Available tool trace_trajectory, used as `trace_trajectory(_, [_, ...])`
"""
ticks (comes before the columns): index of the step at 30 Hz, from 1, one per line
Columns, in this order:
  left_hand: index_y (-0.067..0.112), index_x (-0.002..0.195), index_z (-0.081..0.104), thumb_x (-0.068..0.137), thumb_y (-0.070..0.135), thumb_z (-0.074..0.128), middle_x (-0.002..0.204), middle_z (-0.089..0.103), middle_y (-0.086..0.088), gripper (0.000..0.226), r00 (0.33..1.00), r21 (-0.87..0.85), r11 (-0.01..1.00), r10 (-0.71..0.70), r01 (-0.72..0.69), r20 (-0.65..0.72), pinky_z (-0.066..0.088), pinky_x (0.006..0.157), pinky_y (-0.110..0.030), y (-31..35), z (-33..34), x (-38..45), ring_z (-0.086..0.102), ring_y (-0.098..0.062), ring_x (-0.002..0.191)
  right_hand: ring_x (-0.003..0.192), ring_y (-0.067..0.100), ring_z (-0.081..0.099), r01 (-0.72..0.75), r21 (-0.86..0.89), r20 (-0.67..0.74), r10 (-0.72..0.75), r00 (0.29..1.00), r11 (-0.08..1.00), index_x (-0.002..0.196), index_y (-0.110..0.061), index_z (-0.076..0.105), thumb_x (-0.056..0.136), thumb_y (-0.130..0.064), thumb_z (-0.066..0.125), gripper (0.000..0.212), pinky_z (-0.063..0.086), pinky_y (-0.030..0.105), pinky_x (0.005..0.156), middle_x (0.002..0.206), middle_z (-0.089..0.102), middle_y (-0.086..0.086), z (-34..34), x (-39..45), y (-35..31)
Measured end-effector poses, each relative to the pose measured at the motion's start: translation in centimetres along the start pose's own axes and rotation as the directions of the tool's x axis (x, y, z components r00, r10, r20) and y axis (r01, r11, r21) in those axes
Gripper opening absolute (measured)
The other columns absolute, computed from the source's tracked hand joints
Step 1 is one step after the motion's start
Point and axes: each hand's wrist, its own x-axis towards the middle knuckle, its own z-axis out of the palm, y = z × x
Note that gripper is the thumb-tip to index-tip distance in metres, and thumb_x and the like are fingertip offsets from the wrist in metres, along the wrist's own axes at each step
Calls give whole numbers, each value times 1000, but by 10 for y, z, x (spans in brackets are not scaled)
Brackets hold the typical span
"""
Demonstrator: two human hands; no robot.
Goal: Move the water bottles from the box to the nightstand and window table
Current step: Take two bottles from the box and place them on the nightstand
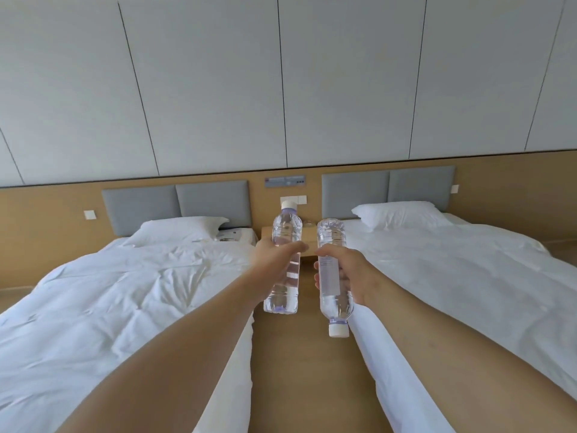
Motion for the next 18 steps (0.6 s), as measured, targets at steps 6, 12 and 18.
trace_trajectory(6, [15,114,58,76,29,88,100,72,-13,50,999,9,1000,3,-3,-32,60,55,-33,-4,18,140,74,-25,77,78,29,76,-26,-43,9,26,1000,999,115,-12,67,76,-37,83,49,64,36,70,95,78,16,-18,142,-11])
trace_trajectory(12, [14,118,59,78,26,86,101,72,-12,49,995,-40,998,-55,52,-82,58,50,-30,4,28,261,73,-25,81,80,28,76,-20,-81,42,24,999,996,111,-15,67,80,-35,82,40,64,40,80,96,78,14,-25,267,-51])
trace_trajectory(18, [14,121,59,81,28,84,102,72,-11,50,991,-95,992,-93,83,-100,56,47,-27,-2,21,370,73,-25,85,76,28,77,-34,-100,65,41,997,994,109,-16,67,77,-36,84,41,65,39,72,88,78,12,-21,377,-60])
